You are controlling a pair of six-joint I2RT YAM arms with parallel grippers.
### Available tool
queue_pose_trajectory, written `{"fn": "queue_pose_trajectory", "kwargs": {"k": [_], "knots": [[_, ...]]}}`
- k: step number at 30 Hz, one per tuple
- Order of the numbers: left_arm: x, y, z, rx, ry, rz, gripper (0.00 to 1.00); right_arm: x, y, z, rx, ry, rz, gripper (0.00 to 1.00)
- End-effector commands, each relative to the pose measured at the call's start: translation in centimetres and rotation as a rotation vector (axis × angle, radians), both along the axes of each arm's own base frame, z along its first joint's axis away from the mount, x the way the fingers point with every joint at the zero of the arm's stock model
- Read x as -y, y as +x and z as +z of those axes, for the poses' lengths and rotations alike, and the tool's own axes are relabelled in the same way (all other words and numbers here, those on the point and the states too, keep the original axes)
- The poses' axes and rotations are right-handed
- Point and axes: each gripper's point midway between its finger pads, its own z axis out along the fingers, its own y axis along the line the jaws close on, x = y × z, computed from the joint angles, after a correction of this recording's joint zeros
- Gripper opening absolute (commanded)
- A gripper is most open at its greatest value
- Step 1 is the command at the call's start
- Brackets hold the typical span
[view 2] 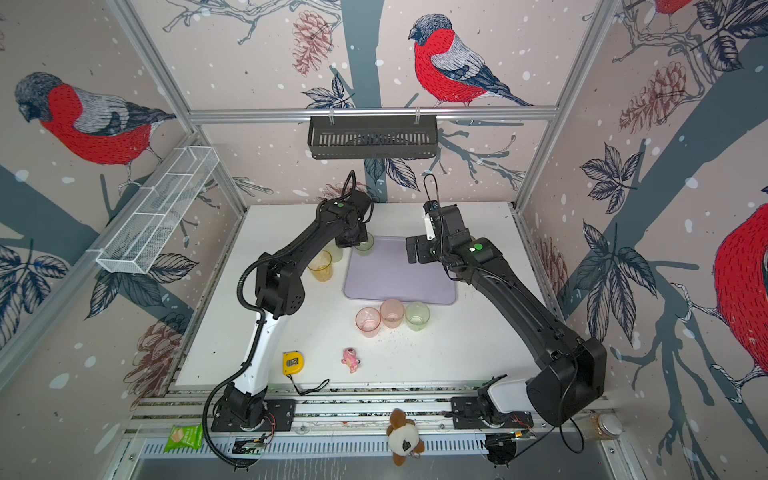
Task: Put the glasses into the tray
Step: 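Lower the green cup upright onto the tray with the left gripper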
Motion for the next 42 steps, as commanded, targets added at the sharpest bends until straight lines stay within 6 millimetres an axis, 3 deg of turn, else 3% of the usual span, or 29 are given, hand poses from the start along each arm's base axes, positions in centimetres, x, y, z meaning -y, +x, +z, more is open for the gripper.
{"fn": "queue_pose_trajectory", "kwargs": {"k": [1, 23, 30, 42], "knots": [[-0.2, 0.6, 0.1, 0.021, 0.007, 0.006, 0.01, 0.2, 0.3, 0.2, 0.014, -0.008, 0.001, 1.0], [0.0, 0.5, -0.5, 0.001, -0.008, 0.004, 0.05, 0.5, 1.3, 0.5, 0.022, -0.003, 0.003, 1.0], [0.1, 0.6, -0.5, 0.006, -0.012, 0.002, 0.14, 0.9, 1.3, 0.4, 0.022, 0.0, -0.006, 1.0], [0.4, 0.7, -0.2, 0.014, -0.027, 0.002, 0.17, 1.0, 1.6, 0.6, 0.025, 0.001, -0.009, 1.0]]}}
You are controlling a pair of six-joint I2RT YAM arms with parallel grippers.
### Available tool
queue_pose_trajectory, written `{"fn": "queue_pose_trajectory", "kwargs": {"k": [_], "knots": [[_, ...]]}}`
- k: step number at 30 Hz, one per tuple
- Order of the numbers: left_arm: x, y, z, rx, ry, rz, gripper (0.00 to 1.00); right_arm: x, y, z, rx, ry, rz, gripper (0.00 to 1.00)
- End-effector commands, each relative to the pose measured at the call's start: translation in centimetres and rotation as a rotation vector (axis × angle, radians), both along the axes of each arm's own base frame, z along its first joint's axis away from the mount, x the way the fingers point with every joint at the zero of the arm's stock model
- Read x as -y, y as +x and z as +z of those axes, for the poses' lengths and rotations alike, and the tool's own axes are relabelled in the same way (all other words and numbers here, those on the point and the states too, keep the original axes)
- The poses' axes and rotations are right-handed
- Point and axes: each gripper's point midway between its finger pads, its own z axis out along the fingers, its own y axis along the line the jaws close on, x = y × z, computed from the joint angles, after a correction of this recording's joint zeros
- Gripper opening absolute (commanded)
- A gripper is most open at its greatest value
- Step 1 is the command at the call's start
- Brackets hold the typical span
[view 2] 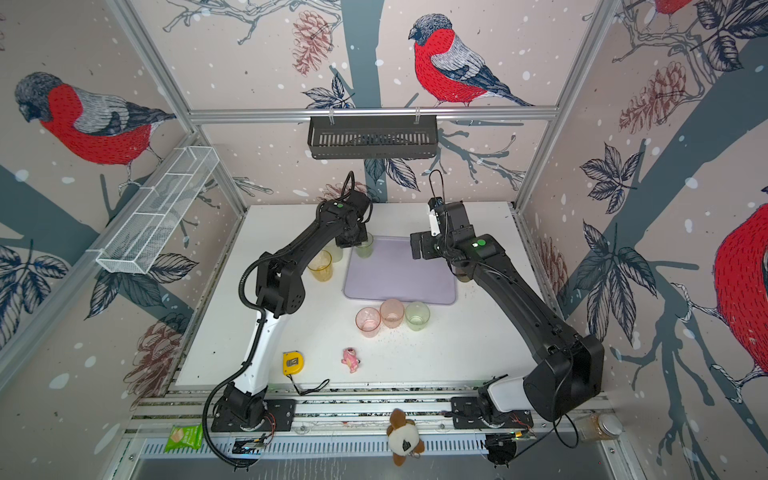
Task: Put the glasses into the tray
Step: 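Lower the green cup upright onto the tray with the left gripper, then open the left gripper and lift it away from the green cup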
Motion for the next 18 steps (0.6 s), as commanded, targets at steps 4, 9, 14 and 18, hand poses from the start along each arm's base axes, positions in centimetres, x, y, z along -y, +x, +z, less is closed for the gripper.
{"fn": "queue_pose_trajectory", "kwargs": {"k": [4, 9, 14, 18], "knots": [[0.1, 0.4, 1.0, 0.028, -0.008, 0.005, 0.22, -0.1, 0.4, 0.7, 0.025, 0.005, 0.007, 1.0], [0.2, 0.6, 1.8, 0.043, -0.021, 0.008, 0.25, -0.1, 0.3, 0.8, 0.028, 0.005, 0.007, 1.0], [0.2, 0.6, 2.9, 0.056, -0.031, 0.011, 0.29, 0.0, 0.3, 0.9, 0.031, 0.007, 0.006, 1.0], [0.4, 0.3, 4.0, 0.067, -0.048, 0.008, 0.33, 0.0, 0.2, 1.0, 0.03, 0.011, 0.004, 1.0]]}}
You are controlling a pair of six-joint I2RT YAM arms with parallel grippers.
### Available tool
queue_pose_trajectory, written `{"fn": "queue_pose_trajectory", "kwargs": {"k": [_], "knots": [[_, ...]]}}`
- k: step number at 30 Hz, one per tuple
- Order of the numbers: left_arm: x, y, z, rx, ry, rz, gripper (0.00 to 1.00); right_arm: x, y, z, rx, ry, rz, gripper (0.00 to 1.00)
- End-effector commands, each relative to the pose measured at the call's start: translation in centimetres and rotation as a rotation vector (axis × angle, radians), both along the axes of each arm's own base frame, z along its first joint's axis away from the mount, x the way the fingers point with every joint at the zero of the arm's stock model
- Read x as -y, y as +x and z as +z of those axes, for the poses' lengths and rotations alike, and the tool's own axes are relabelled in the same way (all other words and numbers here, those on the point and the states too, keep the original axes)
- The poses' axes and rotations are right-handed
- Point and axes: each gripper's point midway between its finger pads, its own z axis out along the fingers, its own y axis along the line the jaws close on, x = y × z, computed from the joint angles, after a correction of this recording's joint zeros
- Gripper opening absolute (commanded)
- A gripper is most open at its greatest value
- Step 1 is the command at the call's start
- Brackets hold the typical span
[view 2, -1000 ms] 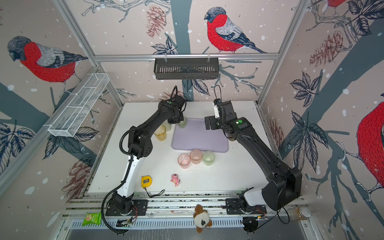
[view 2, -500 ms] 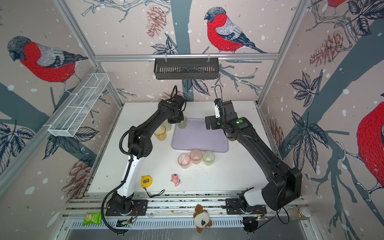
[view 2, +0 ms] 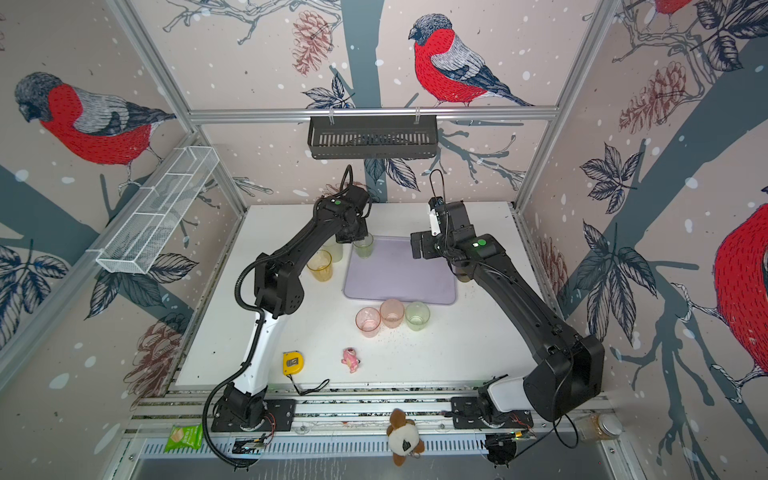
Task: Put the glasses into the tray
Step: 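Open the left gripper and lift it away from the green cup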
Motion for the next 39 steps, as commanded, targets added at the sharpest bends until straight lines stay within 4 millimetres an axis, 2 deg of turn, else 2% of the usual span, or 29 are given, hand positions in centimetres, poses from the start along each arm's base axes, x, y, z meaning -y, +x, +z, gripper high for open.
{"fn": "queue_pose_trajectory", "kwargs": {"k": [1, 8, 18, 21, 25, 27, 33, 39], "knots": [[0.0, -0.4, 1.7, 0.013, -0.015, 0.006, 0.35, -0.1, 0.1, 0.8, 0.027, 0.009, 0.006, 1.0], [0.6, -1.6, 4.2, 0.042, -0.01, -0.015, 0.42, -0.1, -0.1, 1.2, 0.033, 0.015, 0.005, 1.0], [0.8, -4.9, 8.3, 0.07, -0.006, -0.055, 0.51, -0.3, -0.8, 2.2, 0.05, 0.011, 0.013, 1.0], [0.5, -6.1, 9.3, 0.081, 0.022, -0.054, 0.57, -0.3, -1.1, 2.8, 0.062, 0.013, 0.017, 1.0], [0.2, -7.8, 10.1, 0.081, 0.038, -0.048, 0.58, -0.4, -1.7, 3.1, 0.065, 0.015, 0.029, 1.0], [0.5, -8.7, 10.4, 0.089, 0.034, -0.057, 0.65, -0.4, -2.2, 3.0, 0.058, 0.007, 0.034, 1.0], [0.9, -11.1, 11.2, 0.102, 0.002, -0.067, 0.66, 0.1, -3.7, 3.0, 0.043, 0.02, 0.012, 0.99], [1.2, -13.1, 11.4, 0.118, -0.074, -0.113, 0.82, 0.6, -4.6, 2.0, -0.009, 0.009, -0.018, 0.99]]}}
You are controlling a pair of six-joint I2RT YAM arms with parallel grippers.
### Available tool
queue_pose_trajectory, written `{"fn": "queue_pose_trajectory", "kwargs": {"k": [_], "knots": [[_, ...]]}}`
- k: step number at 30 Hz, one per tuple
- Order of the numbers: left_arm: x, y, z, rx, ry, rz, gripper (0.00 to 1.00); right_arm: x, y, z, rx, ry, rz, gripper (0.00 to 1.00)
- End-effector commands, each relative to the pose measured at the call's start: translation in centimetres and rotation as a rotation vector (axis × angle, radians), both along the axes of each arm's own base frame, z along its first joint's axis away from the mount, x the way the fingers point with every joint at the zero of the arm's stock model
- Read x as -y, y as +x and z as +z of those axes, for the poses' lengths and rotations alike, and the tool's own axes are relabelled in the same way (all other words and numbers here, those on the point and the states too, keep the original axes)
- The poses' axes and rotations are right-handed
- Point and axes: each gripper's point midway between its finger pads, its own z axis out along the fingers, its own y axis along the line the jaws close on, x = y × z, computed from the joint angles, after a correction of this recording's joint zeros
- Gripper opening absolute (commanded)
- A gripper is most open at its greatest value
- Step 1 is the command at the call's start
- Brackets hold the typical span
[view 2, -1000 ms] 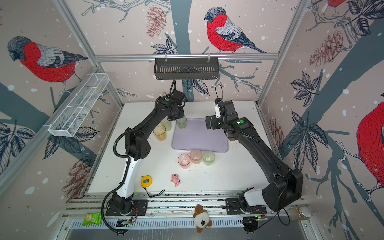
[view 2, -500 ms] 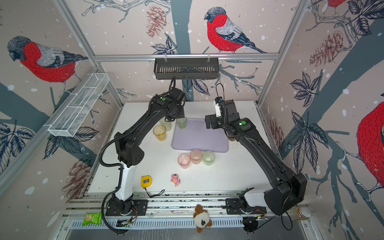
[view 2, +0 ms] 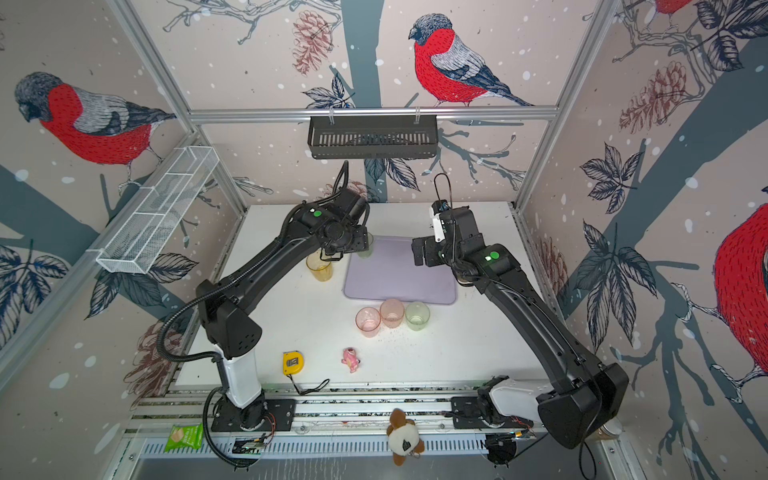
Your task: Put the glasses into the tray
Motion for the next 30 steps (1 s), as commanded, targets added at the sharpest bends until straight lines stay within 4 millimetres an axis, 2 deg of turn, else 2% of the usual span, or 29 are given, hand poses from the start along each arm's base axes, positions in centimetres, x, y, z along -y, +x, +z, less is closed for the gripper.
{"fn": "queue_pose_trajectory", "kwargs": {"k": [1, 4, 8, 13, 22, 26, 30], "knots": [[0.4, -0.4, 0.8, 0.039, -0.06, -0.025, 0.85, 0.7, -0.6, -0.8, -0.045, -0.014, -0.044, 0.99], [0.3, -1.3, 0.9, 0.043, -0.068, -0.064, 0.92, 1.2, -1.1, -1.6, -0.08, -0.03, -0.062, 0.99], [0.6, -2.7, 1.2, 0.035, -0.108, -0.131, 0.98, 2.1, -2.1, -1.7, -0.124, -0.057, -0.094, 0.99], [0.8, -4.5, 0.5, 0.036, -0.167, -0.183, 0.98, 3.0, -3.1, -3.0, -0.182, -0.098, -0.117, 1.0], [0.6, -7.2, -0.1, 0.048, -0.217, -0.293, 0.98, 2.5, -4.1, -4.3, -0.257, -0.047, -0.148, 1.0], [0.0, -8.0, -1.0, 0.073, -0.246, -0.304, 0.98, 2.5, -4.5, -6.0, -0.305, -0.05, -0.171, 1.0], [-0.1, -9.0, -0.3, 0.093, -0.297, -0.326, 0.98, 1.8, -5.2, -7.4, -0.36, -0.033, -0.161, 1.0]]}}
